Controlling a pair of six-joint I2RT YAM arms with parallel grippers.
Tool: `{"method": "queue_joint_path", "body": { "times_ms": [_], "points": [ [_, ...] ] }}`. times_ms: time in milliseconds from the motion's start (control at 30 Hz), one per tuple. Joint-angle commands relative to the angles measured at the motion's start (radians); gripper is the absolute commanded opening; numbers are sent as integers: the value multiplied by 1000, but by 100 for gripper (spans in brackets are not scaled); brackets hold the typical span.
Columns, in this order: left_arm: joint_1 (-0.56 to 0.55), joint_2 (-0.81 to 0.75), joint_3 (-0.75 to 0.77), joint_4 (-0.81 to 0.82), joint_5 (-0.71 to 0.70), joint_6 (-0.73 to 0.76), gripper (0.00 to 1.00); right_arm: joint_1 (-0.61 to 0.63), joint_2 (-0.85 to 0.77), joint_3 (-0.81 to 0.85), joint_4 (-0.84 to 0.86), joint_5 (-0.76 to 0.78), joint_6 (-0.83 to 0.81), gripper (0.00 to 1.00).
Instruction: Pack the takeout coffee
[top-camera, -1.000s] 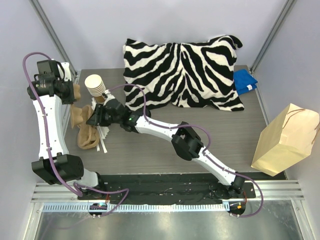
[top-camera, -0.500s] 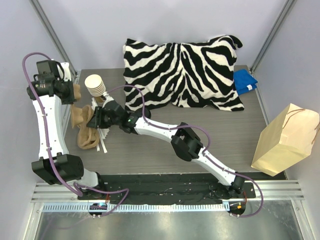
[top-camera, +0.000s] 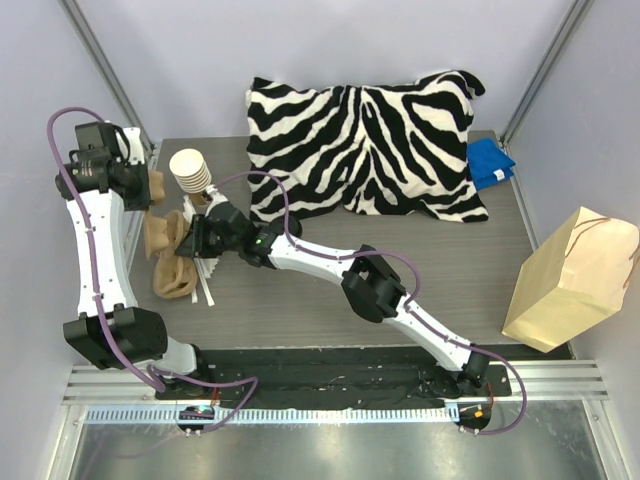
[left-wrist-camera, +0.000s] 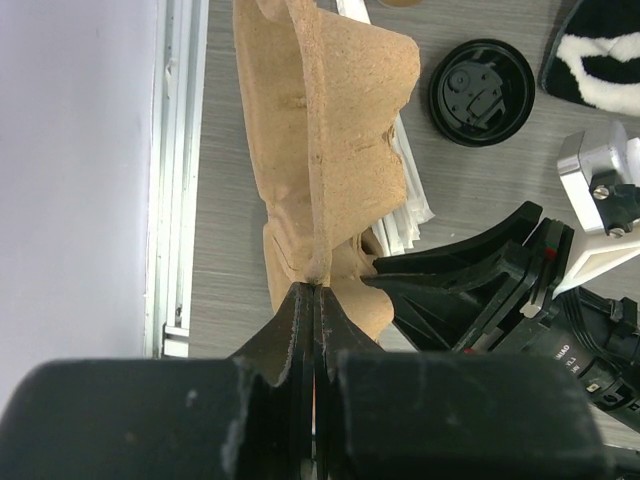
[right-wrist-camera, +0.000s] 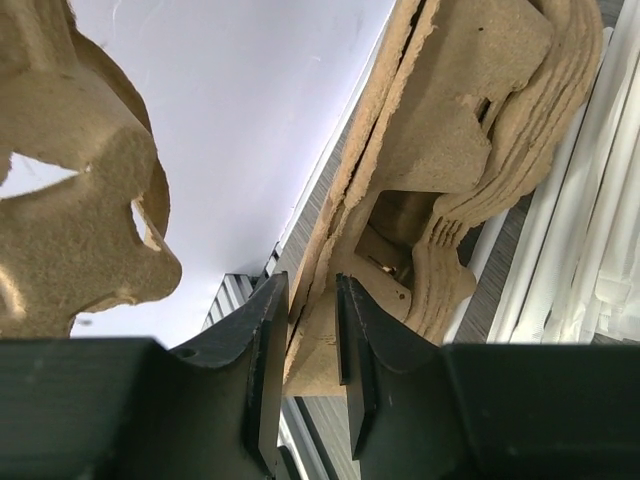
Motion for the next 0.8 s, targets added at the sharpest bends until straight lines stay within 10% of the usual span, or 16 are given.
{"method": "queue_joint_path", "body": {
  "times_ms": [0, 200, 767],
  "points": [
    [7, -27, -6, 18, 15, -6, 0, 5, -1, 11, -13, 25, -28, 32],
    [9, -21, 0, 15, 14, -5, 0, 2, -1, 17, 17, -3, -29, 1],
    [9, -12, 9, 15, 9, -2, 0, -24, -9, -29, 295, -129, 149, 1]
  ]
}}
